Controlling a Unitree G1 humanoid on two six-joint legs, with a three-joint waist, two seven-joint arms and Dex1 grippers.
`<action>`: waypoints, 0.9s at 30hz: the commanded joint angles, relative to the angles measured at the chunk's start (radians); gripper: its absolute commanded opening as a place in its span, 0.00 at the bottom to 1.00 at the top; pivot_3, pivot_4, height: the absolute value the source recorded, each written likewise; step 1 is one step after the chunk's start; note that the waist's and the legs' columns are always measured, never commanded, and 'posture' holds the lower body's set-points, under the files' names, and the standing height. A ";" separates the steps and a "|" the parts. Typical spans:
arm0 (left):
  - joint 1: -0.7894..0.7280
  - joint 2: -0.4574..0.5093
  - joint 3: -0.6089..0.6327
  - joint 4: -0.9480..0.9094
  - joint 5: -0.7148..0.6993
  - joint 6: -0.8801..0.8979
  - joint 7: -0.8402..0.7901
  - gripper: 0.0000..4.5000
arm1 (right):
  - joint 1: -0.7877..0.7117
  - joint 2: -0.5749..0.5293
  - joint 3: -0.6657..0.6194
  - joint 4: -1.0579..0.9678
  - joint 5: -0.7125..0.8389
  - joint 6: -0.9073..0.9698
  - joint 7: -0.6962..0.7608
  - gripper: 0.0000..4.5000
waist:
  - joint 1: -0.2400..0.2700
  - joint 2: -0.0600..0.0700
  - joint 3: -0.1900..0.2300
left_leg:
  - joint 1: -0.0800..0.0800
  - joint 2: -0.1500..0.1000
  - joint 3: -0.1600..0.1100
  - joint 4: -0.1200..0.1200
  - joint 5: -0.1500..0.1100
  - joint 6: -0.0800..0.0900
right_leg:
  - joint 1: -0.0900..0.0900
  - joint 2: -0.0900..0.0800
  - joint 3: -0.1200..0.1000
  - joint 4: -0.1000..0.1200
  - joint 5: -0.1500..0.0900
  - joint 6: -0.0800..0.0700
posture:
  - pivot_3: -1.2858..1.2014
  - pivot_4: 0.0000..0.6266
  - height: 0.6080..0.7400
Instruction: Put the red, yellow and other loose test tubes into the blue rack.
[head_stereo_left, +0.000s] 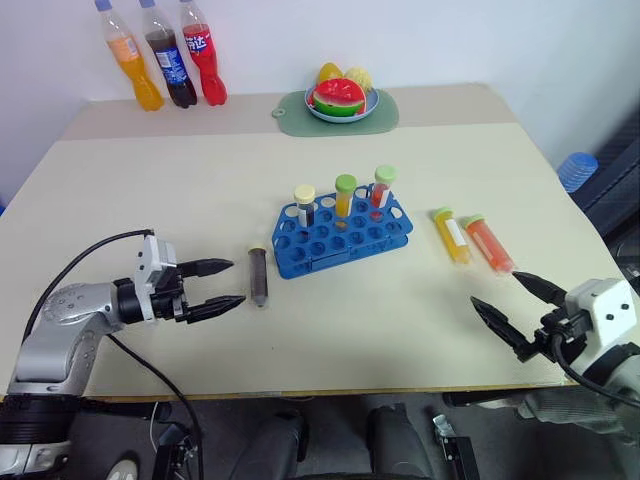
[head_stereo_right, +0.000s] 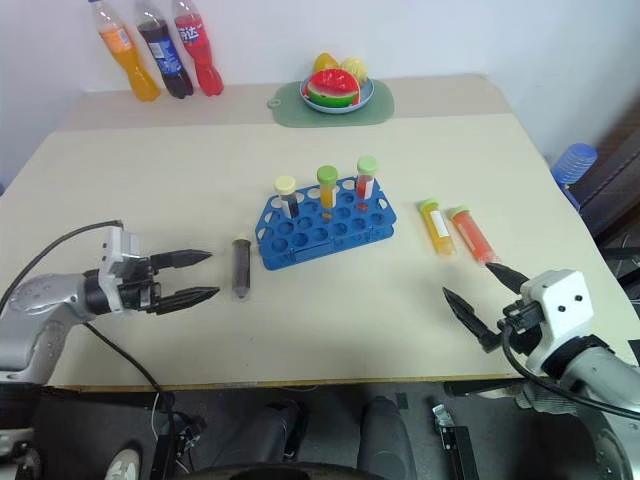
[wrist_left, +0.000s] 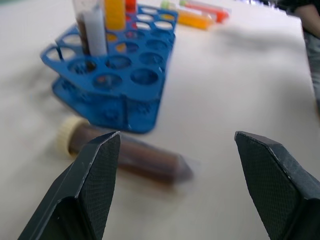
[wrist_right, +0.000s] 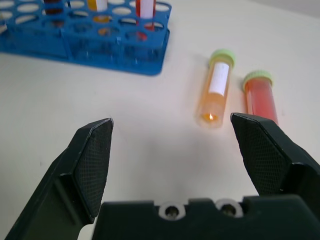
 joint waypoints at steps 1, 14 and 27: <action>0.001 0.029 0.031 -0.028 -0.009 0.008 -0.011 0.83 | 0.011 -0.010 -0.030 -0.002 0.005 -0.010 0.017 0.93 | 0.000 0.000 0.000 | 0.000 0.000 0.000 0.000 0.000 0.000 | 0.000 0.000 0.000 0.000 0.000 0.000 | 0.52 0.24 1.00; -0.063 0.029 0.031 -0.001 -0.019 0.026 -0.050 0.83 | -0.037 -0.019 0.016 0.001 -0.016 -0.004 0.011 0.93 | 0.000 0.000 0.000 | 0.000 0.000 0.001 0.000 0.000 0.000 | 0.000 0.000 0.000 0.000 0.000 0.000 | 0.52 0.24 1.00; -0.099 -0.023 -0.027 -0.073 -0.017 0.014 -0.056 0.83 | -0.219 -0.093 -0.035 0.142 0.044 0.100 -0.007 0.93 | -0.002 0.000 0.000 | 0.000 0.000 0.001 0.001 0.000 0.000 | 0.000 0.000 0.000 0.000 0.000 0.000 | 0.52 0.24 1.00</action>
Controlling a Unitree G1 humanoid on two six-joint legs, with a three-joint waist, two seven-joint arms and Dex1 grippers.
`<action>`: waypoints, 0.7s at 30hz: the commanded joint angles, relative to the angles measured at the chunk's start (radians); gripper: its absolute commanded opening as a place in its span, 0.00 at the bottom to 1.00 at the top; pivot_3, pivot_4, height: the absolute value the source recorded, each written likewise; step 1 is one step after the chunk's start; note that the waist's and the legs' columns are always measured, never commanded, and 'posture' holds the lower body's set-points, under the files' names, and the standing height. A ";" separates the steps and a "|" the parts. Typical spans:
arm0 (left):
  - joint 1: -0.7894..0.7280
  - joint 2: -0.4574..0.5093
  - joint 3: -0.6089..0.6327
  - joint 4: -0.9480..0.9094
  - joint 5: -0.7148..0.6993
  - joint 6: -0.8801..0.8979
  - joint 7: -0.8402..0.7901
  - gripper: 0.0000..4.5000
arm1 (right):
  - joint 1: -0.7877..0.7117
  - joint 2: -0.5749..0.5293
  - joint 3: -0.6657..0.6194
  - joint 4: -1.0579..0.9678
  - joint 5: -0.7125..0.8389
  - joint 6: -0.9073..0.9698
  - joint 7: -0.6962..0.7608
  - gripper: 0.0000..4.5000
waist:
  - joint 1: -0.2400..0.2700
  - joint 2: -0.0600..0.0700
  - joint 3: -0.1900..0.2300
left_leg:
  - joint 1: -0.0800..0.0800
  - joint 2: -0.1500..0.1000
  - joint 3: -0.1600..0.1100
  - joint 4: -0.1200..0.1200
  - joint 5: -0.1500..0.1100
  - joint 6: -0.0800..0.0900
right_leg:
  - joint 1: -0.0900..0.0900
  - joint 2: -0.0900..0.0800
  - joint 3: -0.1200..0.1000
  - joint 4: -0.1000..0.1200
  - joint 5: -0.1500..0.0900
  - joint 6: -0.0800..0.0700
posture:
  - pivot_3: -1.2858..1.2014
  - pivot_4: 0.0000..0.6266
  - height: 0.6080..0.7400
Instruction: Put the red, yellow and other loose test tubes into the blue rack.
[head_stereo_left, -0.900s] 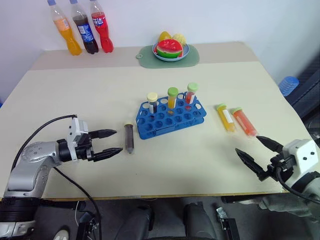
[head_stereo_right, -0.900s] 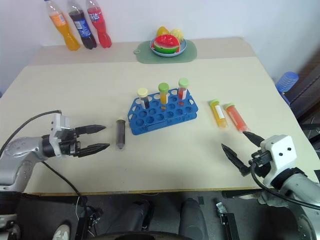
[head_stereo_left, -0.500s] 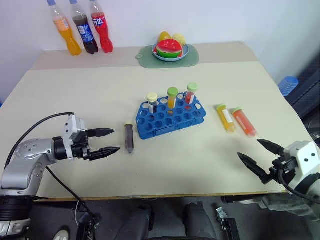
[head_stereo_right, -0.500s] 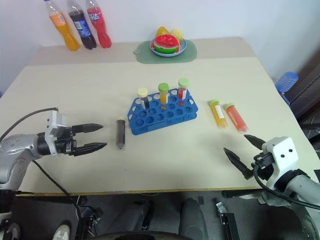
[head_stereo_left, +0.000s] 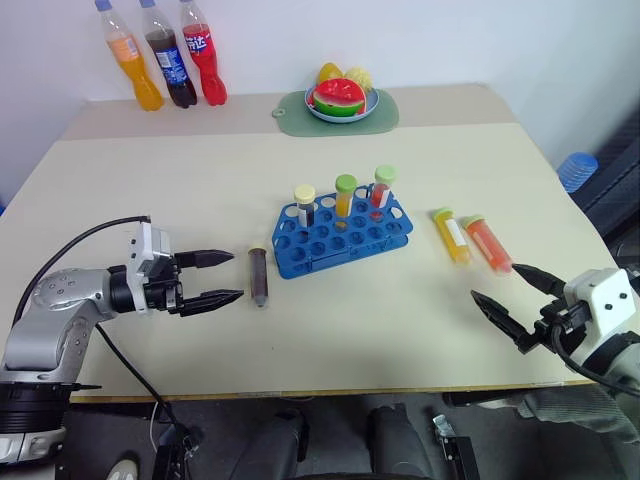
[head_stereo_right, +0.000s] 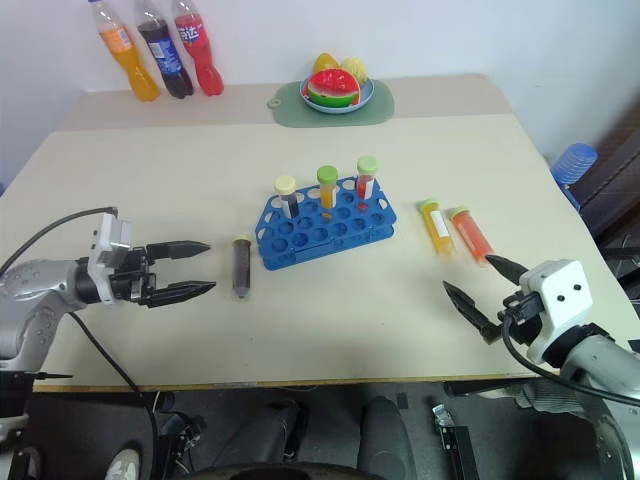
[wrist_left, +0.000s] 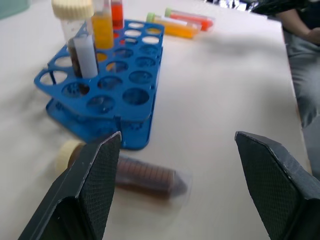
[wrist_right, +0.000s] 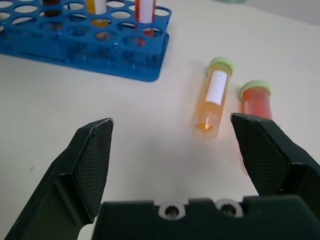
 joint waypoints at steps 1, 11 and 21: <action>-0.012 -0.020 -0.040 -0.068 0.011 -0.029 0.002 0.83 | -0.113 -0.093 -0.057 0.102 0.037 0.091 -0.007 0.93 | 0.000 0.000 0.000 | 0.000 0.000 0.001 0.000 0.000 0.000 | 0.000 0.000 0.000 0.000 0.000 0.000 | 0.52 0.24 1.00; -0.044 -0.042 -0.105 -0.081 0.029 -0.058 -0.021 0.83 | -0.559 -0.351 0.209 0.549 0.023 0.416 0.067 0.93 | -0.002 -0.001 0.001 | -0.001 0.003 0.005 0.000 0.000 0.000 | -0.001 0.002 0.000 -0.001 0.001 -0.001 | 0.52 0.24 1.00; 0.020 -0.031 -0.087 -0.149 0.011 -0.042 -0.008 0.83 | -0.931 -0.319 0.476 0.919 -0.100 0.415 0.184 0.93 | -0.010 0.000 0.001 | -0.002 0.003 0.006 0.000 0.000 0.000 | -0.004 0.002 0.001 -0.001 0.001 -0.001 | 0.52 0.24 1.00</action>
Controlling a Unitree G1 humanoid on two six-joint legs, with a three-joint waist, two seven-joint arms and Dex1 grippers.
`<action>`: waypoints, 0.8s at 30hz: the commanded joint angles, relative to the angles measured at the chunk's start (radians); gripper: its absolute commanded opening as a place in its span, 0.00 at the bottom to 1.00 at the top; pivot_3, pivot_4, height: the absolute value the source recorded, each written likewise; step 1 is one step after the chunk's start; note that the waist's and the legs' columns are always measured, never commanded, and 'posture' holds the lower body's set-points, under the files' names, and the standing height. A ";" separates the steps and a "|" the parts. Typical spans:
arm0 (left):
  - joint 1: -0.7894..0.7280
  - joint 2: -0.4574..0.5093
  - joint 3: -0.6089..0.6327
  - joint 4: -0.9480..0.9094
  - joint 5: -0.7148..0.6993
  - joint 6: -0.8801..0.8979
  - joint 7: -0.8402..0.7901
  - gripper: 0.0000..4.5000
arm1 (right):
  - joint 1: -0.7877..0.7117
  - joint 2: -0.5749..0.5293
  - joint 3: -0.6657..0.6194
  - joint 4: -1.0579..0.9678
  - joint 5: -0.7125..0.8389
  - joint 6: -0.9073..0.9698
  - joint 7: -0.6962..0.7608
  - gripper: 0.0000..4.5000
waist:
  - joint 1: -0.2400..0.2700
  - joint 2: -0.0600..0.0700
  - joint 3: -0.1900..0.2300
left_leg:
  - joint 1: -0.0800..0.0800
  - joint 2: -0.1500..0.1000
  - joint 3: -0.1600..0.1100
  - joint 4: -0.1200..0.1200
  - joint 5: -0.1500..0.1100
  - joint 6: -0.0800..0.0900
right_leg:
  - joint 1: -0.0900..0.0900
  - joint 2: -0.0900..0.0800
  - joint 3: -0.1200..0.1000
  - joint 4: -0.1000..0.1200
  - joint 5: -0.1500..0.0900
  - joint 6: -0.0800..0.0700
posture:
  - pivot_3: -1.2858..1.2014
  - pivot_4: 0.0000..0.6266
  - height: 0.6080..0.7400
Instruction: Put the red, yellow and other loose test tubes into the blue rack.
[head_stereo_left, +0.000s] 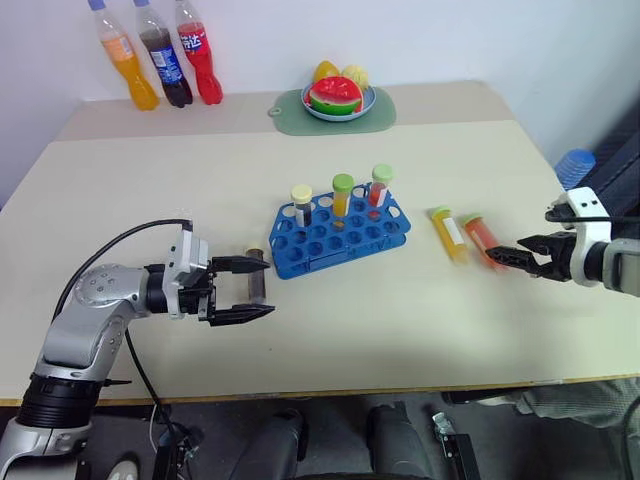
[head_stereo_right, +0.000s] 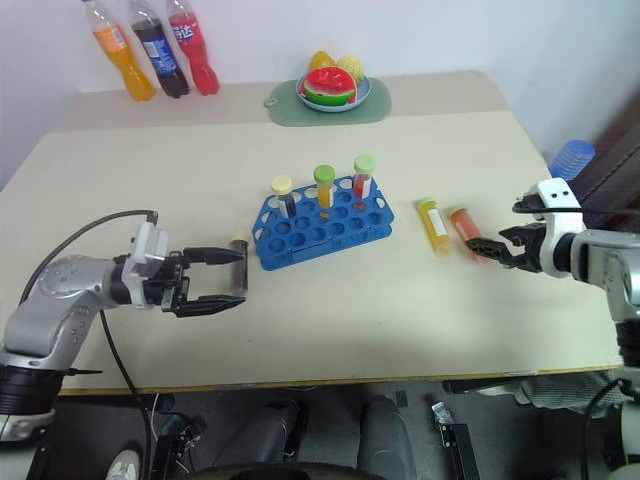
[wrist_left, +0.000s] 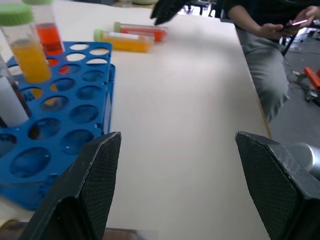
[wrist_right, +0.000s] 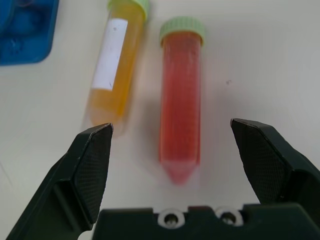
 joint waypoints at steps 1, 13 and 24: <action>0.032 0.011 0.032 -0.061 -0.022 0.005 0.017 0.83 | -0.112 0.013 0.055 0.125 -0.064 -0.048 0.043 0.93 | 0.000 0.000 0.000 | 0.000 0.000 0.000 0.000 0.000 0.000 | 0.000 0.000 0.000 0.000 0.000 0.000 | 0.52 0.24 1.00; 0.150 0.032 0.077 -0.170 -0.059 0.043 0.072 0.85 | -0.386 0.167 0.308 0.609 -0.341 -0.297 0.227 0.74 | -0.021 0.000 0.000 | 0.000 0.000 0.000 0.000 0.001 -0.002 | -0.001 0.000 0.000 0.000 0.001 0.000 | 0.52 0.24 1.00; 0.204 0.032 0.103 -0.216 -0.074 0.057 0.119 0.85 | -0.303 0.063 0.205 0.529 -0.429 -0.530 0.207 0.17 | -0.006 0.000 0.000 | 0.000 0.001 -0.001 0.000 0.002 -0.005 | -0.001 0.001 0.001 0.001 0.001 -0.001 | 0.52 0.24 1.00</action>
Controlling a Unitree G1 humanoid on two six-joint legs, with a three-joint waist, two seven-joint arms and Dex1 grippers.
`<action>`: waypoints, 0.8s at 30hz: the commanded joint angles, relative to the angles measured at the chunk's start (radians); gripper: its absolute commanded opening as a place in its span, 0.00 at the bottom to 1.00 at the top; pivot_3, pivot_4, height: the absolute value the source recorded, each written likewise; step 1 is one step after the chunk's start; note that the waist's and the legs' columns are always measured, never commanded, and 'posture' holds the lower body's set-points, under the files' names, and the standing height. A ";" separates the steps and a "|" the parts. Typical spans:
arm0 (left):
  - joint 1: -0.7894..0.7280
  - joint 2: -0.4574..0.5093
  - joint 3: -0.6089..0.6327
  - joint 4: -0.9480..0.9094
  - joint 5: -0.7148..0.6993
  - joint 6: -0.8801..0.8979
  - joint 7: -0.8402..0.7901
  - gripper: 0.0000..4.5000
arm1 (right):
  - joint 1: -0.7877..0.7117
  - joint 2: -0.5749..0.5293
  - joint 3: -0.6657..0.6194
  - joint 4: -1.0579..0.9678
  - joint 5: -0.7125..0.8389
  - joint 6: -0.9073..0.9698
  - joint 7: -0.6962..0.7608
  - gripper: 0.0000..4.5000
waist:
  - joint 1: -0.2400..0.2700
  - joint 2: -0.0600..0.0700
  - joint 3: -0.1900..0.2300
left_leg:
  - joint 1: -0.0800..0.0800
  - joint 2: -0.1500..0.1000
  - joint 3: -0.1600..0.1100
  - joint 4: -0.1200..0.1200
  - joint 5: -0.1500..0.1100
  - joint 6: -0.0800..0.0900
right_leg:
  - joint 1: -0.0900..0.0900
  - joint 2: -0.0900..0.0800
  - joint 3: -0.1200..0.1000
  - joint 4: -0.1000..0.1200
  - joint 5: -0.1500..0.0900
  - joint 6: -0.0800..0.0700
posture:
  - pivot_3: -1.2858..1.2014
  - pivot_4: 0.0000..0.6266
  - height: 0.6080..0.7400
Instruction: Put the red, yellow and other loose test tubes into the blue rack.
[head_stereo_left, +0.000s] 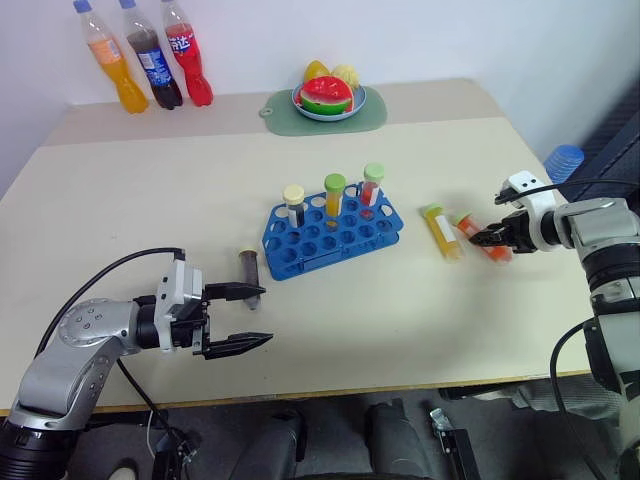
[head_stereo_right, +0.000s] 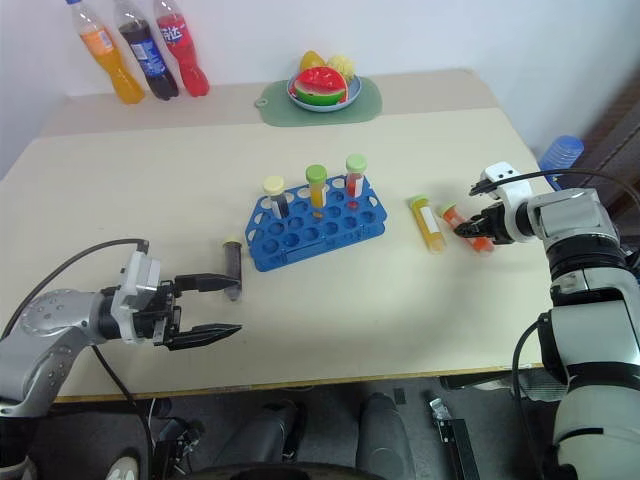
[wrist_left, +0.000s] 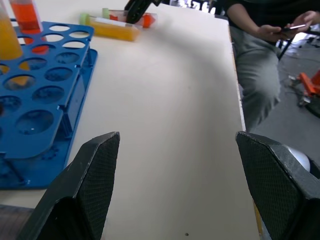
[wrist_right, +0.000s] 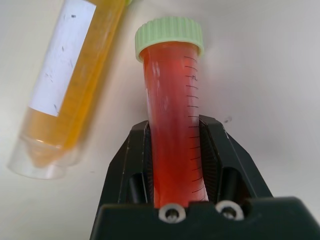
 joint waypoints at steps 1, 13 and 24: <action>0.009 0.003 0.031 -0.026 -0.020 -0.002 0.014 0.85 | 0.110 -0.105 -0.147 -0.167 0.035 -0.077 -0.061 0.17 | 0.013 0.001 0.000 | -0.001 -0.001 0.000 0.000 0.000 0.000 | -0.001 0.000 0.000 0.000 0.000 0.000 | 0.52 0.24 1.00; -0.075 -0.044 -0.026 0.085 -0.005 -0.020 -0.005 0.85 | 0.680 0.351 -0.505 -1.150 0.212 -0.349 -0.497 0.17 | 0.002 0.003 0.000 | 0.001 0.006 0.003 0.001 -0.002 0.002 | -0.001 0.007 0.004 0.001 0.004 -0.002 | 0.52 0.24 1.00; -0.113 -0.063 -0.038 0.135 0.028 -0.072 -0.011 0.85 | 0.488 0.735 -0.338 -0.699 0.054 -0.800 -0.803 0.17 | -0.002 0.003 0.000 | 0.002 0.010 0.003 -0.002 0.004 -0.009 | -0.003 0.012 0.006 0.001 0.008 -0.007 | 0.52 0.24 1.00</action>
